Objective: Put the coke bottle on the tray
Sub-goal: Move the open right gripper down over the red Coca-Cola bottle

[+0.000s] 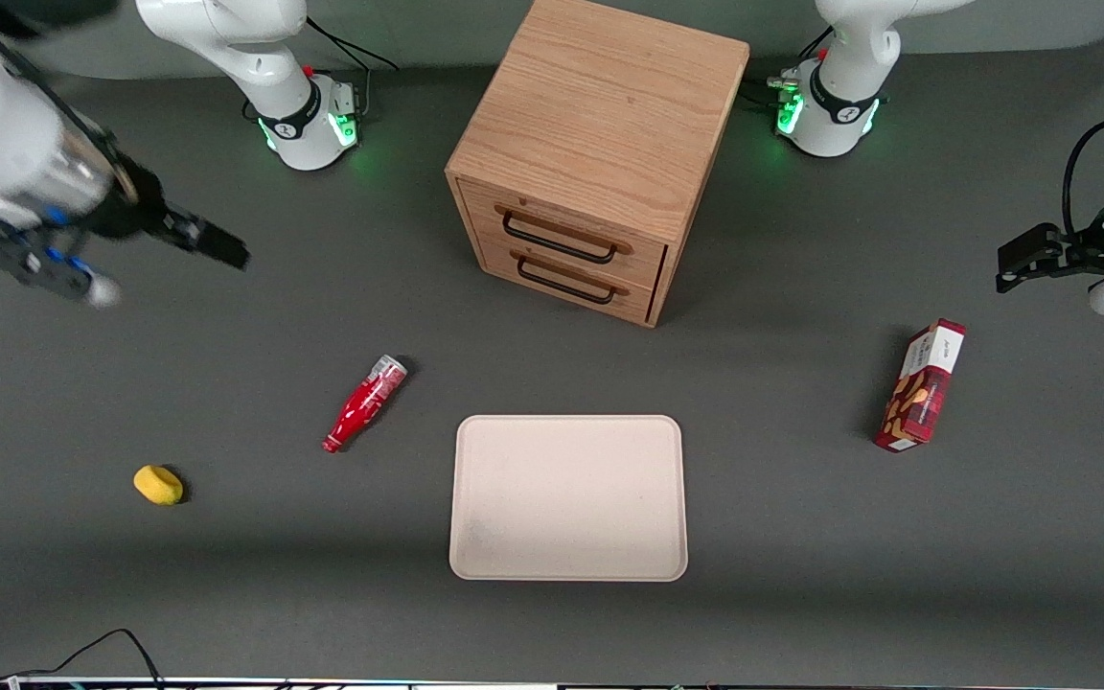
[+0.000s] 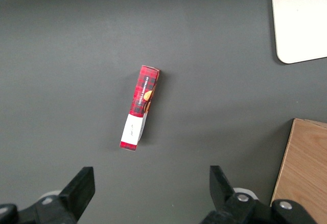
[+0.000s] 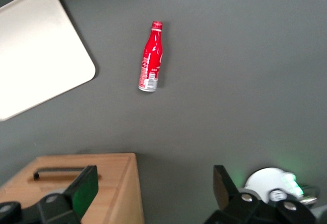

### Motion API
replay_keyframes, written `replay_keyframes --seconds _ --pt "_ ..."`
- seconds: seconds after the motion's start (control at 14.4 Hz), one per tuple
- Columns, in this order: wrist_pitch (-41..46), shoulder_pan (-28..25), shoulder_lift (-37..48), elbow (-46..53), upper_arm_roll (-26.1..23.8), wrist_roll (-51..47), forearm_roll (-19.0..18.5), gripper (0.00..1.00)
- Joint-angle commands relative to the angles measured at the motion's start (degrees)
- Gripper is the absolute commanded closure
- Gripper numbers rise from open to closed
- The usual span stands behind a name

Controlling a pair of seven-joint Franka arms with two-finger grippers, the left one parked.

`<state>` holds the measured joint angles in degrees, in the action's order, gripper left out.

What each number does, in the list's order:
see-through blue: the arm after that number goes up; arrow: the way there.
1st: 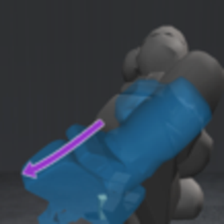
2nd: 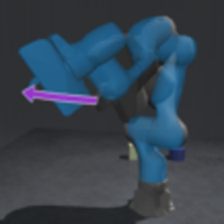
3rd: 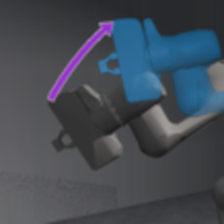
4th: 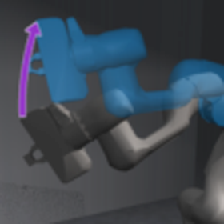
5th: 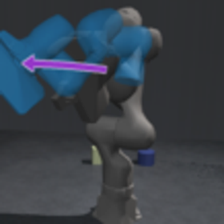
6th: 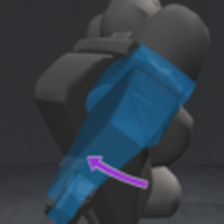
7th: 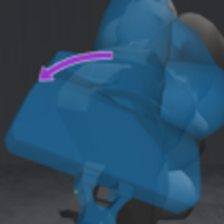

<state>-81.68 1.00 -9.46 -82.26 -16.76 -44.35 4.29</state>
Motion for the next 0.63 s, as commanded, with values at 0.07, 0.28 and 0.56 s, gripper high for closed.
replay_keyframes --seconds 0.07,0.28,0.56 --pt "-8.2 -0.3 -12.9 0.1 -2.3 -10.4 -1.0 0.00" --pt "-17.5 -0.6 -17.5 -6.0 -2.2 -13.4 -4.4 0.00" --pt "-31.5 -0.6 -19.8 -16.0 -2.2 -16.2 -7.8 0.00"
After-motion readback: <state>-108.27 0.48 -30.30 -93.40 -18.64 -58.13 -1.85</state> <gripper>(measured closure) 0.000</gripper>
